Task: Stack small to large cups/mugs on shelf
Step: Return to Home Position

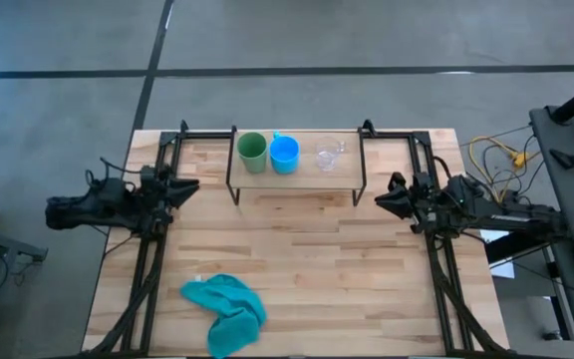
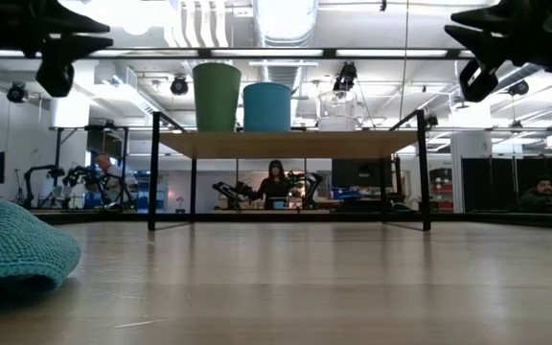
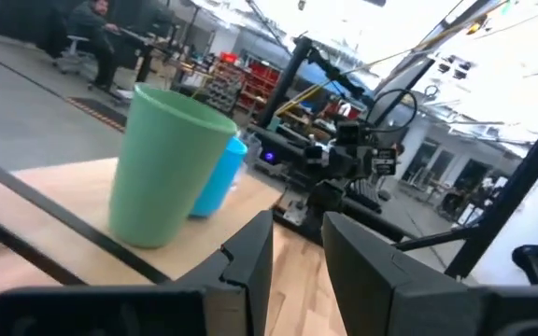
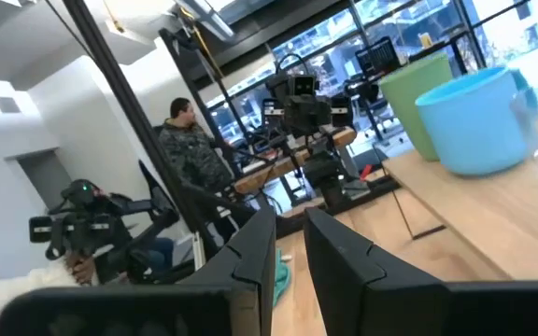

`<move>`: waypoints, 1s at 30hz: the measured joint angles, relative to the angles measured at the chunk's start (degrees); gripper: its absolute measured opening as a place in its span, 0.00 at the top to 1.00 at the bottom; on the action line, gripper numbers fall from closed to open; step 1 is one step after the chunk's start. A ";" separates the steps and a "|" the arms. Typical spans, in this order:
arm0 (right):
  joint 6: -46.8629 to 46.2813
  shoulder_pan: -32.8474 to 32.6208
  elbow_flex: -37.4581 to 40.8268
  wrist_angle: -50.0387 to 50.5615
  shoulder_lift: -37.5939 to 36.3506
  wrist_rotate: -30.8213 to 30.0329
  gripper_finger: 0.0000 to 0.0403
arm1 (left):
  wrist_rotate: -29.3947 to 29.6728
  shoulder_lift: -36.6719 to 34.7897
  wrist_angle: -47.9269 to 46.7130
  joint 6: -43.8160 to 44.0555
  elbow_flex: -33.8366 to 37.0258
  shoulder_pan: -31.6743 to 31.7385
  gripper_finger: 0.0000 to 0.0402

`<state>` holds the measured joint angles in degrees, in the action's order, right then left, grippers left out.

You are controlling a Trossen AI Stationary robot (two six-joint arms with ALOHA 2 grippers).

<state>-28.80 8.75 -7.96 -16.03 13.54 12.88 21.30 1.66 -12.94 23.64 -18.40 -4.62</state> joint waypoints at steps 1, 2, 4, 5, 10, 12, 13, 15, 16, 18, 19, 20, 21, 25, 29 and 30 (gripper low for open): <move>-0.03 0.00 0.31 0.04 0.00 0.22 0.86 | -0.16 -0.01 1.45 0.00 1.28 0.00 0.79; -0.17 0.00 0.59 0.02 0.00 0.62 0.86 | -0.53 -0.03 3.24 0.00 2.45 0.00 0.79; -0.20 -0.02 1.02 -0.06 0.00 1.23 0.86 | -2.36 -0.03 7.13 -0.17 4.99 0.00 0.79; -0.20 -0.02 1.19 -0.22 0.00 1.59 0.86 | -3.57 -0.03 8.43 -0.52 6.12 0.00 0.79; 1.31 -0.02 2.33 -1.81 0.00 8.09 0.86 | -8.27 -0.10 12.95 -1.46 10.42 -0.05 0.79; 1.98 -0.01 2.76 -1.82 0.00 8.75 0.86 | -8.82 -0.10 14.62 -1.64 11.76 -0.03 0.79; 2.23 -0.02 3.05 -1.91 0.00 8.72 0.86 | -8.99 -0.10 15.19 -1.82 12.29 -0.02 0.79; 2.98 -0.01 3.93 -2.15 0.00 8.73 0.86 | -9.14 0.00 15.51 -1.92 12.68 -0.02 0.79; 3.13 -0.02 4.57 -2.44 0.00 8.73 0.86 | -9.32 0.01 15.61 -1.94 12.89 -0.02 0.79; 2.93 -0.01 6.16 -3.13 0.00 8.70 0.86 | -9.58 -0.12 15.41 -1.94 13.36 -0.02 0.79; 2.45 -0.02 6.88 -3.13 0.00 8.70 0.86 | -9.73 -0.10 15.42 -1.90 13.60 -0.02 0.79; 1.97 -0.02 7.52 -2.94 0.00 8.70 0.86 | -9.75 -0.10 15.54 -1.78 13.84 -0.02 0.79; 1.75 0.00 7.58 -1.62 0.00 8.58 0.86 | -9.75 -0.11 15.62 -1.60 14.10 -0.02 0.79; 2.80 0.00 7.53 -1.89 -0.02 8.55 0.86 | -9.78 -0.16 15.70 -0.08 15.38 0.00 0.79; 3.28 0.00 7.51 -2.36 0.02 8.55 0.86 | -10.23 -0.16 18.69 -0.20 16.97 0.00 0.79; 3.28 0.00 7.51 -2.31 0.04 8.55 0.86 | -10.26 -0.16 18.87 -0.35 17.07 0.00 0.79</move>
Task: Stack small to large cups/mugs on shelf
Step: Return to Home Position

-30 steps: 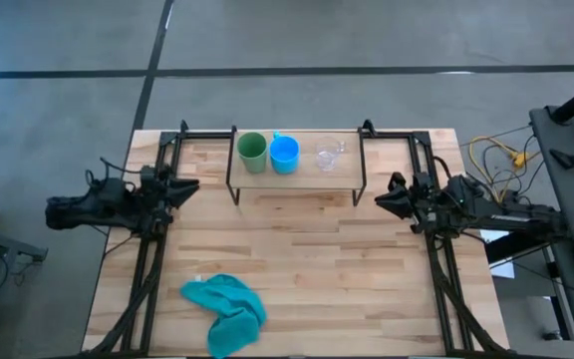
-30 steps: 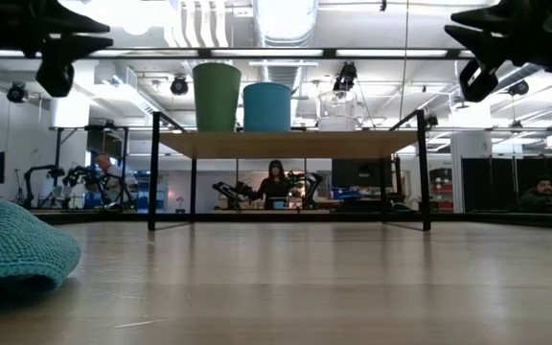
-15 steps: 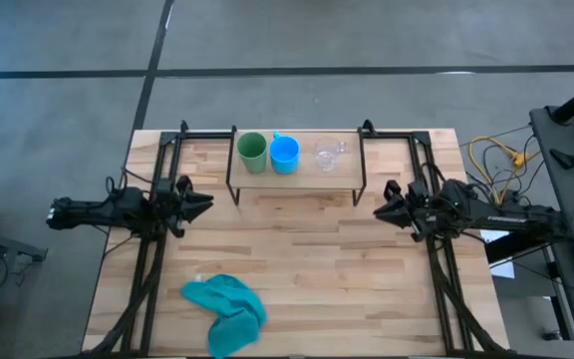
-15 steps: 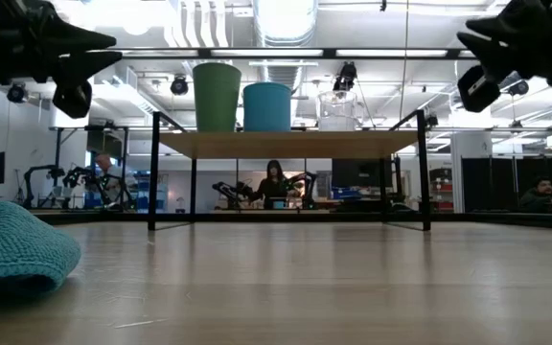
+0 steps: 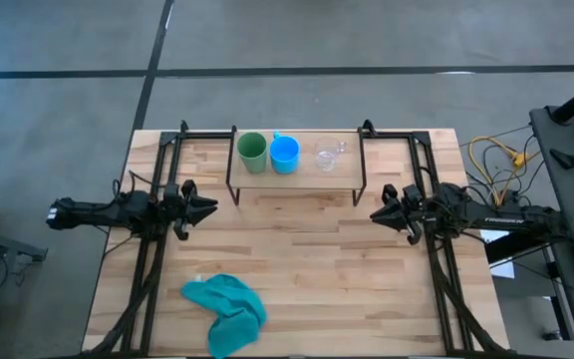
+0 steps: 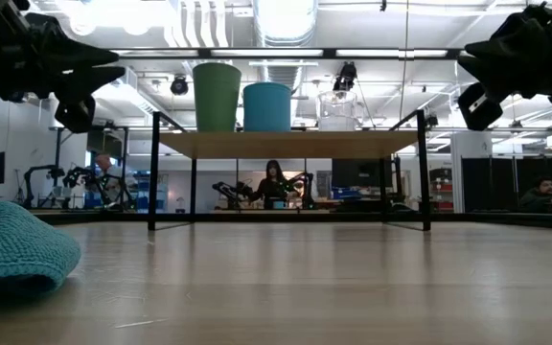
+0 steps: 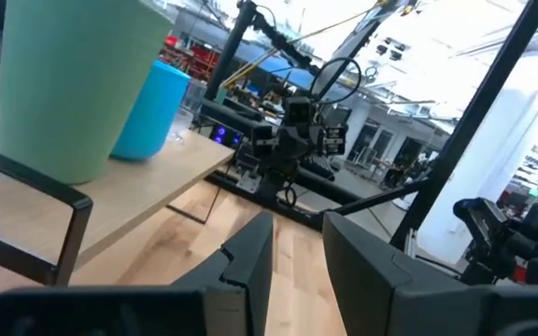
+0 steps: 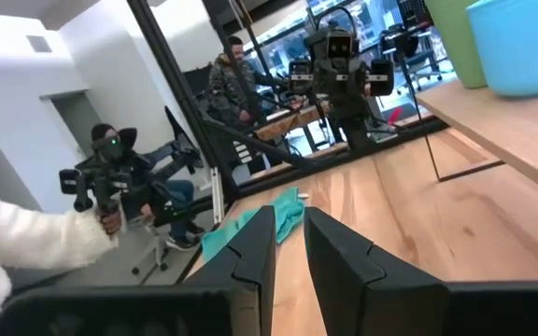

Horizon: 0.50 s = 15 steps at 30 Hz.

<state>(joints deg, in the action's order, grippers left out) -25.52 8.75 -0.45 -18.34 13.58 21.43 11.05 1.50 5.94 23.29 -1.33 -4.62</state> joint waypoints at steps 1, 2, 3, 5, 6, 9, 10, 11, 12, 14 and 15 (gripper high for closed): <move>0.00 0.00 0.00 0.04 0.00 0.00 0.86 | 0.00 0.00 0.07 -0.10 0.09 0.00 0.79; 0.00 0.00 0.00 0.04 0.00 0.00 0.86 | 0.01 0.04 0.11 -0.14 0.27 0.00 0.79; 0.00 -0.01 -0.02 0.04 0.00 0.00 0.86 | 0.00 0.07 0.10 -0.12 0.55 0.00 0.79; 0.00 0.00 -0.02 0.04 0.00 0.00 0.86 | -0.02 0.00 0.04 -0.05 0.84 0.00 0.79; 0.00 -0.01 -0.02 0.04 0.00 0.00 0.86 | -0.07 0.00 -0.21 -0.07 0.84 0.00 0.79; 0.00 0.00 -0.04 0.04 0.00 0.00 0.86 | -0.09 0.31 -0.45 -0.83 0.84 0.00 0.79; -0.02 0.00 -0.04 0.04 0.00 0.00 0.86 | -0.09 0.30 -0.40 -1.18 0.84 0.00 0.79; -0.15 -0.02 -0.04 0.04 0.00 -0.02 0.86 | -0.09 0.27 -0.40 -1.33 0.86 0.00 0.79; -0.25 0.00 -0.04 0.04 0.00 -0.02 0.86 | -0.09 0.22 -0.42 -1.36 0.86 0.00 0.79; -0.83 0.00 -0.07 0.06 0.00 -0.17 0.86 | -0.09 0.22 -0.38 -1.30 0.88 0.00 0.79; -1.21 -0.01 -0.07 0.06 0.00 -0.27 0.86 | -0.09 0.20 -0.37 -1.28 0.88 0.00 0.79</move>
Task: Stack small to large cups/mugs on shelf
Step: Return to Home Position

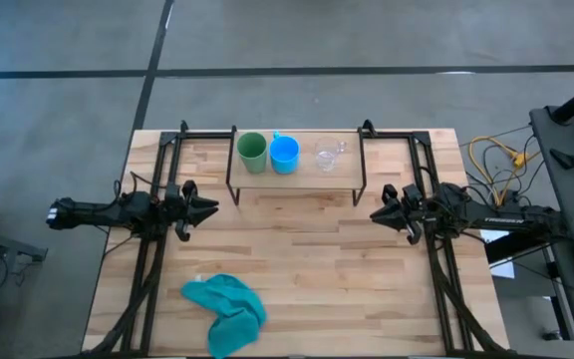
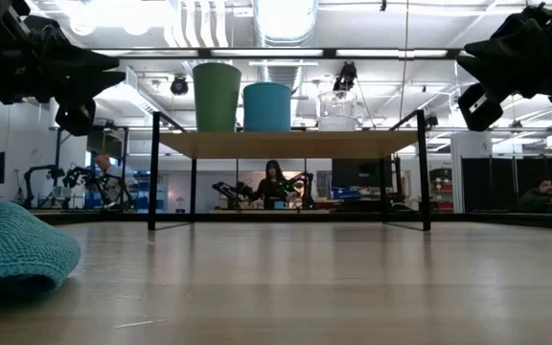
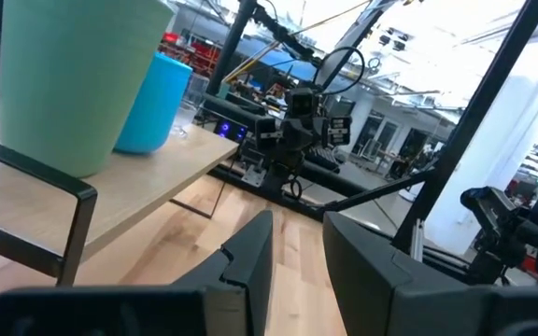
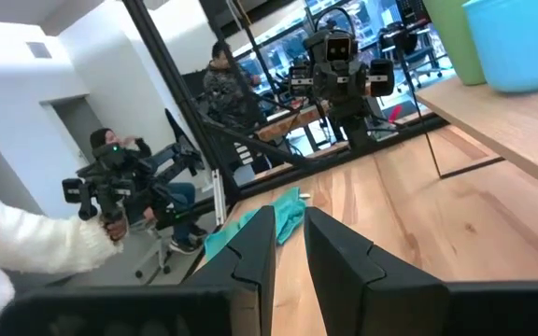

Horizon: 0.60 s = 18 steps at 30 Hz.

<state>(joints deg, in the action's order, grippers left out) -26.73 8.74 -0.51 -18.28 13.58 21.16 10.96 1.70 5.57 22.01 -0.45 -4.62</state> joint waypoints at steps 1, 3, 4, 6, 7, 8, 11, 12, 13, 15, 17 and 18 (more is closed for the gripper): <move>-0.14 0.01 0.00 0.00 0.00 -0.13 0.86 | 0.00 0.00 0.01 0.07 0.00 0.00 0.79; -0.27 0.01 0.00 -0.02 0.00 -0.21 0.86 | 0.00 0.02 0.29 0.17 0.00 0.00 0.79; -0.27 0.00 0.00 0.00 0.00 -0.20 0.86 | 0.00 0.02 0.48 0.17 0.02 0.00 0.79; -0.27 0.01 0.00 -0.02 0.00 -0.20 0.86 | 0.00 0.02 0.46 0.16 0.02 0.00 0.79; -0.27 0.01 0.00 0.00 0.00 -0.20 0.86 | 0.00 0.02 0.47 0.14 0.04 0.00 0.79; -0.24 0.01 0.00 0.00 0.01 -0.19 0.86 | 0.00 0.02 0.47 0.12 0.04 0.00 0.79; -0.23 0.01 0.00 0.00 0.00 -0.19 0.86 | 0.00 0.33 0.46 0.12 0.07 0.00 0.79; -0.23 0.01 0.00 0.00 0.00 -0.19 0.86 | 0.00 0.40 0.46 0.12 0.07 0.00 0.79; -0.23 0.01 0.00 0.00 0.00 -0.19 0.86 | 0.00 0.52 0.44 0.12 0.07 0.00 0.79; -0.21 0.01 0.00 0.00 0.05 -0.19 0.86 | -0.01 0.76 0.43 0.11 0.09 0.00 0.79; -0.19 0.01 0.00 0.02 0.07 -0.19 0.86 | -0.02 0.88 0.42 0.10 0.11 0.00 0.79; -0.16 0.01 0.00 0.02 0.07 -0.19 0.86 | -0.02 0.87 0.43 0.10 0.11 0.00 0.79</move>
